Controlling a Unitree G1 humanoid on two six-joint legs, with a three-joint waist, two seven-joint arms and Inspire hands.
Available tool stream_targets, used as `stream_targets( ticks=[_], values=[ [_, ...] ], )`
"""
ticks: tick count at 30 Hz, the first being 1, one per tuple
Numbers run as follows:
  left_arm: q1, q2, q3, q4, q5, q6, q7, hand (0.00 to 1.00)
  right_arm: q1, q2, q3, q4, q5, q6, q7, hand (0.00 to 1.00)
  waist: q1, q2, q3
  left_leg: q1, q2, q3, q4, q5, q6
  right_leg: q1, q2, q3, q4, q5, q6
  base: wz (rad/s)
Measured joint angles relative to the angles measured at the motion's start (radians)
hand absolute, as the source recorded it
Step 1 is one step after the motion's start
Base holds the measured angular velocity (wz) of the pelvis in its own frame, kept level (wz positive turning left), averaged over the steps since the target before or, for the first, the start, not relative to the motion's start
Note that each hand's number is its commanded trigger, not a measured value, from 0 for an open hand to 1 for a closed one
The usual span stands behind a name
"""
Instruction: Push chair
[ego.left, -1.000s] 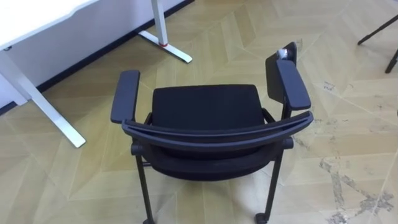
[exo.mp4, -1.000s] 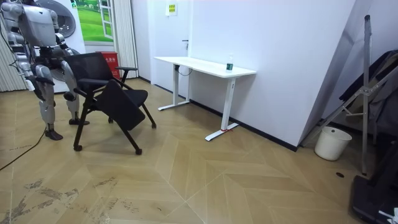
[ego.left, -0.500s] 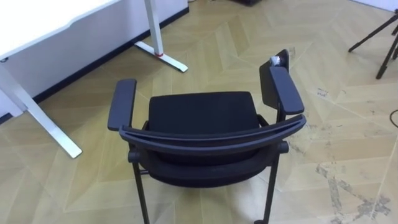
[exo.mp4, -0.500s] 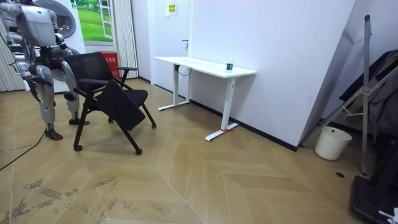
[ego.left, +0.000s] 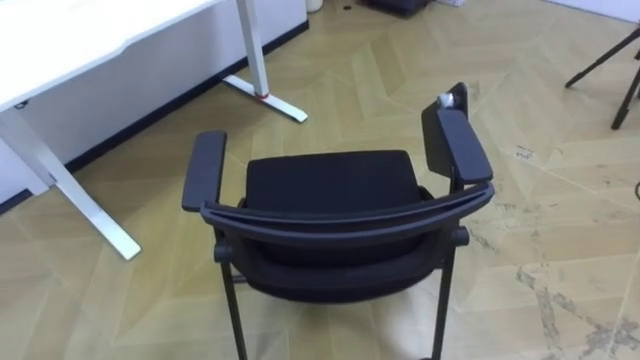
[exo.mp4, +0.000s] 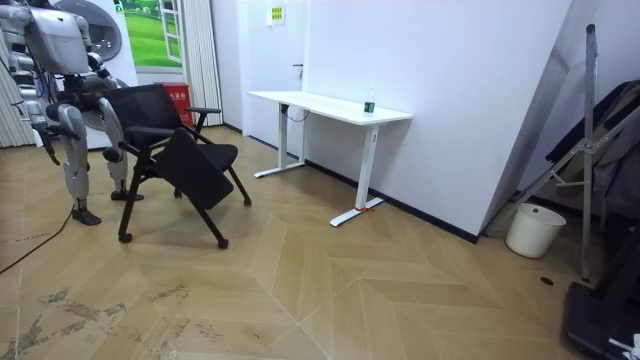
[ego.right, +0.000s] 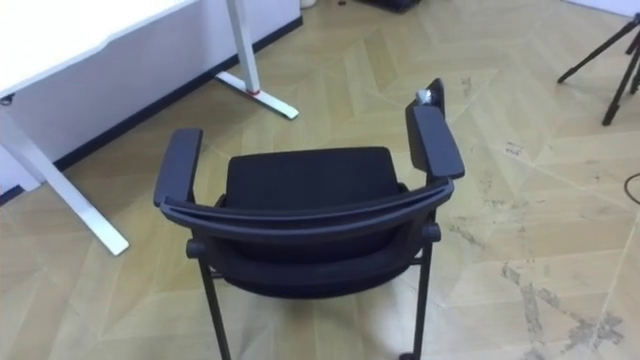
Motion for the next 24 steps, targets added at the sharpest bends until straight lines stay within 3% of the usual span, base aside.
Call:
stream_targets(
  ticks=[5, 12, 20, 24],
  values=[
    [-0.038, 0.020, 0.057, -0.078, 0.157, 0.004, 0.050, 0.00, -0.003, -0.023, -0.055, -0.005, -0.012, 0.000, -0.002, 0.00, 0.000, 0.023, -0.0044, -0.005, -0.001, -0.003, 0.000, 0.000, 0.000, -0.002, 0.000, 0.001, 0.003, 0.000, 0.000, 0.01],
    [-0.084, 0.041, 0.073, -0.164, 0.310, 0.004, 0.095, 0.00, -0.009, -0.025, -0.069, -0.005, -0.052, -0.009, 0.002, 0.00, -0.006, 0.023, -0.0084, -0.004, -0.004, -0.002, 0.001, 0.000, 0.000, -0.001, -0.001, 0.002, -0.003, 0.000, 0.001, 0.00],
    [-0.099, 0.063, 0.070, -0.452, 0.604, 0.008, 0.133, 0.00, -0.013, -0.025, -0.060, -0.011, -0.057, -0.014, 0.010, 0.00, -0.018, 0.023, -0.0105, -0.022, -0.004, 0.000, 0.003, 0.000, 0.000, -0.017, 0.000, 0.024, -0.002, -0.001, 0.001, -0.01],
    [-0.107, 0.070, 0.062, -0.539, 0.773, 0.012, 0.146, 0.00, -0.011, -0.025, -0.057, -0.014, -0.070, -0.014, 0.011, 0.00, -0.025, 0.031, -0.0114, -0.028, -0.004, 0.001, 0.003, 0.000, 0.000, -0.026, 0.001, 0.032, 0.000, -0.001, 0.000, 0.00]
  ],
)
